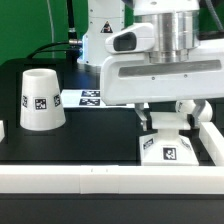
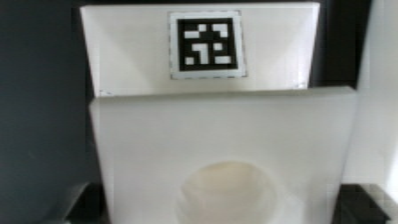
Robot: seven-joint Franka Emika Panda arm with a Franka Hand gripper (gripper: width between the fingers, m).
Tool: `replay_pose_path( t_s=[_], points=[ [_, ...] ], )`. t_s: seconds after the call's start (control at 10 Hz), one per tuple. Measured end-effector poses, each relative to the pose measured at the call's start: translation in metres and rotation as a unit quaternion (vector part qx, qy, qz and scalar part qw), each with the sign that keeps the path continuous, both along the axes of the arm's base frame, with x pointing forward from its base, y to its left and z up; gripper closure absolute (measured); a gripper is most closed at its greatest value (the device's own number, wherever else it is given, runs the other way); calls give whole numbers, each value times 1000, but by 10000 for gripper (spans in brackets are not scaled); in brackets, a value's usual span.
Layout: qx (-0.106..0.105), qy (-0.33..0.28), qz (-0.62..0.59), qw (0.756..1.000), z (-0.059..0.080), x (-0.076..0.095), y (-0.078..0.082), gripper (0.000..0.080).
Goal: Assemble lamp
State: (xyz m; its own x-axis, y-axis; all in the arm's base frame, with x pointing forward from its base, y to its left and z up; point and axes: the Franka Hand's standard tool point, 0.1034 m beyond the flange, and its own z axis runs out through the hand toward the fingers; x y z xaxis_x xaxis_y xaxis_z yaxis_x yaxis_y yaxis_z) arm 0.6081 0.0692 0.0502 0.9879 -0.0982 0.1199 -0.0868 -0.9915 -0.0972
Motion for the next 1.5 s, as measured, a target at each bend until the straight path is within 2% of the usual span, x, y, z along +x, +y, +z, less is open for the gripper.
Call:
replay_pose_path(
  t_s=[0.4,0.9,1.0,1.2,1.3,1.5],
  points=[
    [2,-11,9,1000,1,16,14,266],
    [3,-11,13,1000,1,15,19,262],
    [3,-11,13,1000,1,15,19,140],
    [3,-11,13,1000,1,15,19,102],
    [2,-12,13,1000,1,14,19,102],
    [0,-6,9,1000,5,-9,12,101]
  ],
)
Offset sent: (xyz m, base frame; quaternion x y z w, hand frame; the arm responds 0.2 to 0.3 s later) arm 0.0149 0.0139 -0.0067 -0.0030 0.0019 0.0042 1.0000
